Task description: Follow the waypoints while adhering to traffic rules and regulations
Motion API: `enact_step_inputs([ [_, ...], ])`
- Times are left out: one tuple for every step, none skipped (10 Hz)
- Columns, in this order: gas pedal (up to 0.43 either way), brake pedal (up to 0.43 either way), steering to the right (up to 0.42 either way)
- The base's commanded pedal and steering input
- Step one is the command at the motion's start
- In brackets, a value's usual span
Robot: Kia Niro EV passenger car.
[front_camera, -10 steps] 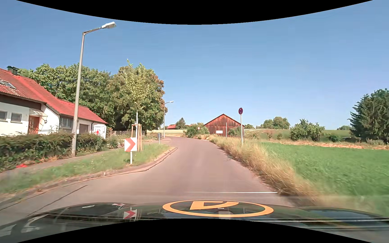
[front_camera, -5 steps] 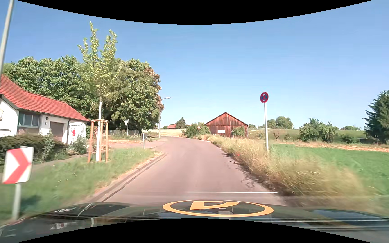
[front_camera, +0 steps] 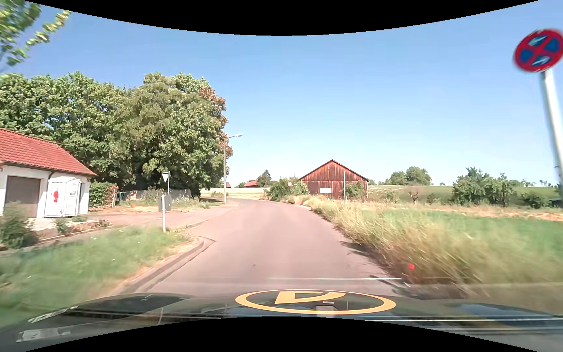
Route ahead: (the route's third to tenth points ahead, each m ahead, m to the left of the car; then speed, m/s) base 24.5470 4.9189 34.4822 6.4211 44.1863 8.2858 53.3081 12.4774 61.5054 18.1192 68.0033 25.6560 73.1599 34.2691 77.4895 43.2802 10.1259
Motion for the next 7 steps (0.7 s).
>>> enact_step_inputs([
  [0.22,0.0,-0.031],
  [0.22,0.0,-0.031],
  [0.22,0.0,-0.031],
  [0.22,0.0,-0.031],
  [0.22,0.0,-0.031],
  [0.22,0.0,-0.03],
  [0.22,0.0,-0.029],
])
